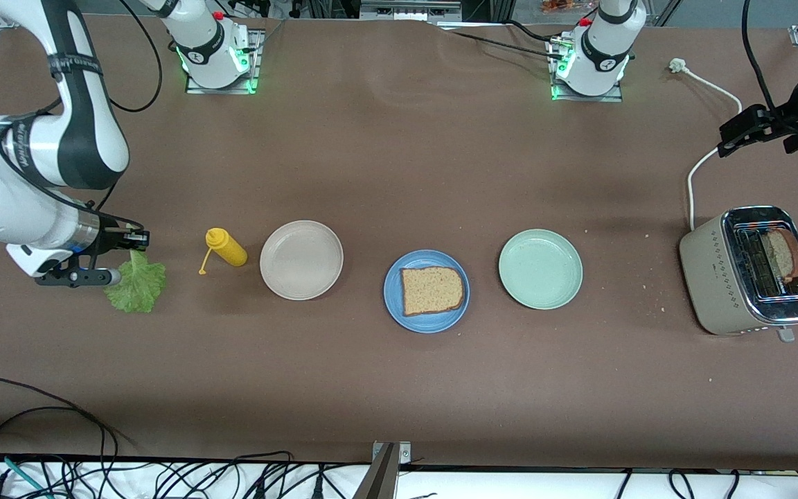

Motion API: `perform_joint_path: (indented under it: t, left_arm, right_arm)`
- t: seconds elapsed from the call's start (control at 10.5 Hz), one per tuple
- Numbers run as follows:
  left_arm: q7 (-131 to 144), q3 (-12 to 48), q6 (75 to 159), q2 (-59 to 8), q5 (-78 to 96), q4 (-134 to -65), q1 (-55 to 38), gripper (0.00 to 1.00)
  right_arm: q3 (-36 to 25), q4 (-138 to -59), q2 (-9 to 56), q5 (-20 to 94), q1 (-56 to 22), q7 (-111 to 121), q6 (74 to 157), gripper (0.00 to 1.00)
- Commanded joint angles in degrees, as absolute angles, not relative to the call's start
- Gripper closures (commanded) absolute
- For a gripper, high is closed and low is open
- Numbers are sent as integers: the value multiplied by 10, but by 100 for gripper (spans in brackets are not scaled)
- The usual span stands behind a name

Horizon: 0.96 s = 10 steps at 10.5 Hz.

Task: Make sandwich in blue plate with both arms
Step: 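Grasp the green lettuce leaf by its stem with the right gripper, then carry the lettuce leaf over the bread on the blue plate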

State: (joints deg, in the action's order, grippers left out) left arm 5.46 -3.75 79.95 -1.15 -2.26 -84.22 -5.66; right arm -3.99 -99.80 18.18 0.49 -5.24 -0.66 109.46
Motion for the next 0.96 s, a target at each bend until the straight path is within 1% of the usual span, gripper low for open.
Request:
perform_joint_path:
  t: [0.0, 0.19, 0.29, 0.38, 0.57, 0.67, 0.77, 0.86]
  left_arm:
    - [59, -43, 788, -22, -35, -820, -66, 0]
    - [59, -43, 789, -22, -35, -820, -66, 0]
    - [59, -43, 790, -22, -35, -820, -66, 0]
    - [59, -44, 790, -22, -34, -820, -64, 0]
    - [59, -44, 791, -25, -34, -819, -62, 0]
    - [59, -44, 790, -26, -34, -819, -62, 0]
    - [59, -44, 790, -26, -34, -819, -63, 0]
    - [59, -44, 791, -27, -33, -819, -63, 0]
  right_arm:
    - [-40, -917, 197, 11, -123, -131, 1020, 100]
    - [-40, -904, 209, 16, -196, -256, 1020, 100]
    - [-40, -883, 225, 17, -235, -340, 1021, 100]
    - [-40, -859, 247, 17, -274, -418, 1026, 100]
    - [-40, -794, 313, 18, -336, -554, 1039, 100]
    - [-34, -760, 347, 34, -352, -595, 1057, 100]
    - [-23, -738, 375, 78, -356, -642, 1091, 100]
    - [-9, -729, 400, 109, -359, -673, 1151, 100]
